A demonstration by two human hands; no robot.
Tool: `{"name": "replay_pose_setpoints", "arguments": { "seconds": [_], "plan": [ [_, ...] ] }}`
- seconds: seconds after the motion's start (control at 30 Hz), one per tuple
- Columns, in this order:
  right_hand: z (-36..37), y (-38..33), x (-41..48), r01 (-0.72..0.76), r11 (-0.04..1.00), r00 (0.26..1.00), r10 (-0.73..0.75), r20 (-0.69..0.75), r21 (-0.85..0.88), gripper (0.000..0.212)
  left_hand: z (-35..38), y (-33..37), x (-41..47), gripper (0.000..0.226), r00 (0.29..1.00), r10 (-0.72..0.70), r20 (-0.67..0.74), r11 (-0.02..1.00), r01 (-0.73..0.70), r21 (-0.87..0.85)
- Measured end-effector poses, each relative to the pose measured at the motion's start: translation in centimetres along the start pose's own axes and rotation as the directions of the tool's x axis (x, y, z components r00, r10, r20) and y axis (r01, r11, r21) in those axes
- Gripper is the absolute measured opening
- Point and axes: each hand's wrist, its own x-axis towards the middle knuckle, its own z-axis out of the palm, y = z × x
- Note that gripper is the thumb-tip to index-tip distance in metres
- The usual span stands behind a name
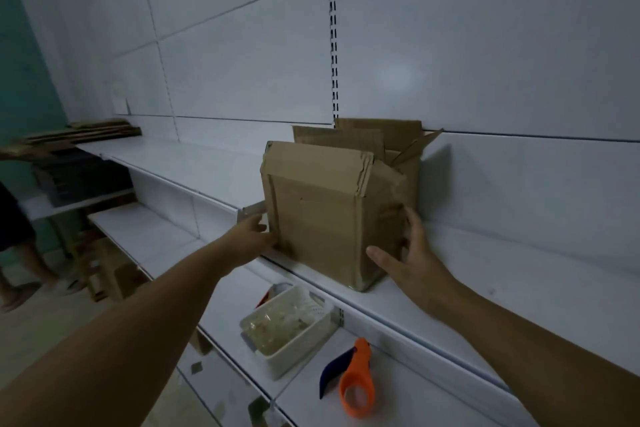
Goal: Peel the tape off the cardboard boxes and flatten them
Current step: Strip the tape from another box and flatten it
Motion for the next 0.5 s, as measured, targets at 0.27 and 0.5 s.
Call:
{"name": "replay_pose_setpoints", "arguments": {
  "seconds": [0.27,0.5],
  "plan": [
    [-2.3,-1.2,-1.2,-0.01,1.0,0.999,0.01,-0.047,0.009,0.069,-0.3,0.0,0.1,0.017,0.981,0.184,0.052,0.971,-0.173,-0.166],
    [-3.7,-4.9,-3.7,-0.058,0.998,0.956,0.053,-0.288,-0.009,0.063,-0.5,1.8,-3.6,0.012,0.804,0.591,-0.071,0.775,-0.59,-0.226]
  ]
}}
